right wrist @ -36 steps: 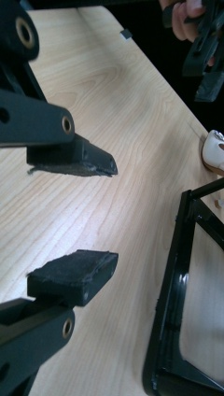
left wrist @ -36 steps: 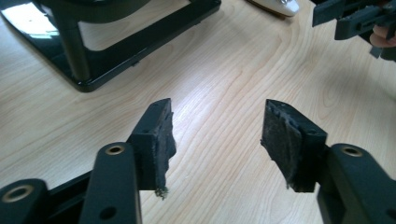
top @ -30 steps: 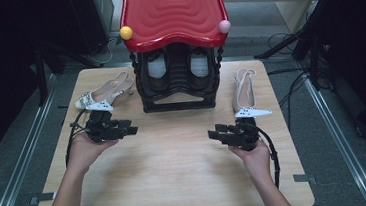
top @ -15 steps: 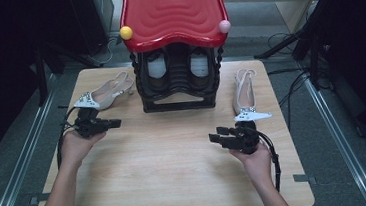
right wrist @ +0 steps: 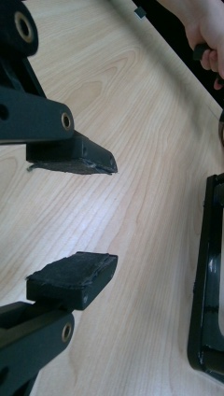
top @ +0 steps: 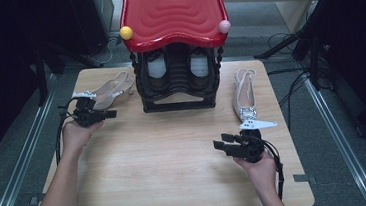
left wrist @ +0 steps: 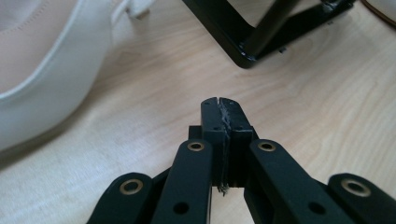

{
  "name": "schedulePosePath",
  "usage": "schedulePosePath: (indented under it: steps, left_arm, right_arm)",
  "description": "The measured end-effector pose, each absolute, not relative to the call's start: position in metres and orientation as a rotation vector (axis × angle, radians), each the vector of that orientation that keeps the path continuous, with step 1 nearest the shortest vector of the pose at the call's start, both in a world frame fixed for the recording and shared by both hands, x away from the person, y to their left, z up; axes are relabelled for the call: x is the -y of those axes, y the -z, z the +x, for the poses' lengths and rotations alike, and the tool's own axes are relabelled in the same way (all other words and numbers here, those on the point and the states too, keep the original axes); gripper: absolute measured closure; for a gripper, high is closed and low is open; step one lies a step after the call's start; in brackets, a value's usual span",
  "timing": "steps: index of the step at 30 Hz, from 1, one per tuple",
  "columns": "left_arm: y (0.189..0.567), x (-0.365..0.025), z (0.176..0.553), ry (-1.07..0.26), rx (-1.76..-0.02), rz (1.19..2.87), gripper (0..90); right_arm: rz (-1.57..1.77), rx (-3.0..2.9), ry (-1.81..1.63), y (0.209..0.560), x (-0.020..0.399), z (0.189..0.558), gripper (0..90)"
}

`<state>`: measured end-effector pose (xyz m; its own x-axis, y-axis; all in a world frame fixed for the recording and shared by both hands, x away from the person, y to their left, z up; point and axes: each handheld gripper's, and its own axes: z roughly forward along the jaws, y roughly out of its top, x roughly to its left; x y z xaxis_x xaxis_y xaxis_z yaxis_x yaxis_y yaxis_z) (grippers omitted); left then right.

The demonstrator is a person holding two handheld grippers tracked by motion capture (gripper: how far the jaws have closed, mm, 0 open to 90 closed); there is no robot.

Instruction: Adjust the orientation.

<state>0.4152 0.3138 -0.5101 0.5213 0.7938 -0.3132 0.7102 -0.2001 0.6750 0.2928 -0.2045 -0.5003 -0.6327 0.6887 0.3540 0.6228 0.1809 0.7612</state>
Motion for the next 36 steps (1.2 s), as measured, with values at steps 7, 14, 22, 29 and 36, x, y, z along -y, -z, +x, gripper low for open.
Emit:
schedulePosePath:
  steps: [7, 14, 22, 29, 36]
  left_arm:
    - [0.519, -0.325, 0.432, -0.145, -1.286, 1.925, 89.8]
    - [0.529, -0.337, 0.44, -0.169, -1.317, 1.875, 89.7]
    - [0.532, -0.349, 0.45, -0.183, -1.341, 1.886, 89.5]
    - [0.53, -0.35, 0.454, -0.181, -1.333, 1.918, 89.6]
    - [0.533, -0.362, 0.455, -0.166, -1.35, 1.861, 89.8]
  right_arm:
    - [1.341, -2.328, -1.45, 0.501, 0.212, 0.283, 49.4]
    - [1.375, -2.311, -1.435, 0.503, 0.217, 0.278, 48.4]
    - [1.4, -2.296, -1.429, 0.505, 0.222, 0.278, 48.0]
    - [1.434, -2.276, -1.421, 0.507, 0.226, 0.278, 47.5]
    - [1.439, -2.271, -1.42, 0.507, 0.226, 0.277, 47.4]
